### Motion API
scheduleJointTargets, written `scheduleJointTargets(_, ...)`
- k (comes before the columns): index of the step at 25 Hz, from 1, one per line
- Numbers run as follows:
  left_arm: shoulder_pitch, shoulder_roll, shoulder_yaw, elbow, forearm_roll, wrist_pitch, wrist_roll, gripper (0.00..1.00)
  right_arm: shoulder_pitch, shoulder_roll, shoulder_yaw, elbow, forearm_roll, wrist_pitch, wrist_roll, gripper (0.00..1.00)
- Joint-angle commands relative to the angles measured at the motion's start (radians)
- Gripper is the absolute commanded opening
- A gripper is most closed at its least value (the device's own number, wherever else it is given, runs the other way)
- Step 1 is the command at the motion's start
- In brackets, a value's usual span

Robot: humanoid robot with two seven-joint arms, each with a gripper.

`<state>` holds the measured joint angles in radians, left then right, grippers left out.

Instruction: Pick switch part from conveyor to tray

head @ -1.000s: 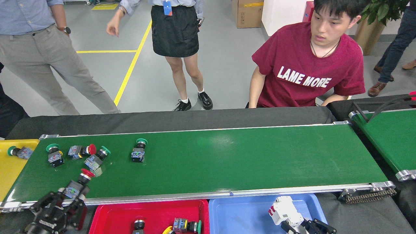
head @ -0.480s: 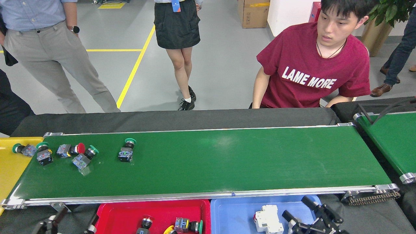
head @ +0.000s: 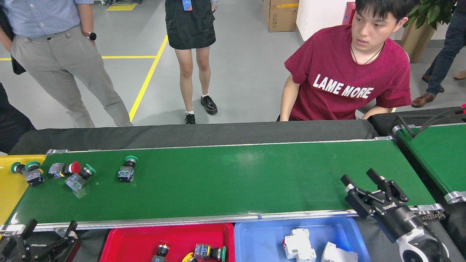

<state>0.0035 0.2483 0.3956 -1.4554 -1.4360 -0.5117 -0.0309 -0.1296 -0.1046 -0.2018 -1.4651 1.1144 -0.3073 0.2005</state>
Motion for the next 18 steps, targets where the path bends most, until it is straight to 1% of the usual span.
scheduleJointTargets(1,-0.074,0.006,-0.034,0.059,-0.003,-0.001,-0.072,1.00,-0.022,0.023,0.044,-0.009,0.031,0.162,-0.066,0.97)
scheduleJointTargets(3,-0.140,0.009,-0.090,0.141,-0.004,0.047,-0.076,1.00,-0.022,0.040,0.101,-0.012,0.070,0.257,-0.136,0.97)
scheduleJointTargets(5,-0.174,0.022,-0.127,0.193,-0.004,0.101,-0.075,1.00,-0.019,0.043,0.159,-0.023,0.081,0.292,-0.153,0.97)
scheduleJointTargets(7,-0.175,0.023,-0.129,0.216,-0.004,0.124,-0.072,1.00,0.001,0.043,0.208,-0.058,0.081,0.290,-0.155,0.97)
scheduleJointTargets(9,-0.175,0.025,-0.127,0.234,-0.004,0.130,-0.070,1.00,0.048,0.042,0.258,-0.090,0.081,0.289,-0.156,0.97)
scheduleJointTargets(10,-0.175,0.025,-0.126,0.245,-0.006,0.136,-0.069,1.00,0.062,0.042,0.271,-0.107,0.081,0.289,-0.156,0.97)
scheduleJointTargets(12,-0.191,0.039,-0.129,0.290,-0.006,0.182,-0.067,1.00,0.107,0.040,0.288,-0.158,0.081,0.286,-0.156,0.97)
scheduleJointTargets(14,-0.217,0.057,-0.133,0.348,-0.006,0.233,-0.053,1.00,0.136,0.036,0.294,-0.175,0.082,0.284,-0.156,0.97)
scheduleJointTargets(18,-0.297,0.095,-0.133,0.495,-0.015,0.314,-0.027,1.00,0.153,0.034,0.331,-0.175,0.084,0.264,-0.156,0.97)
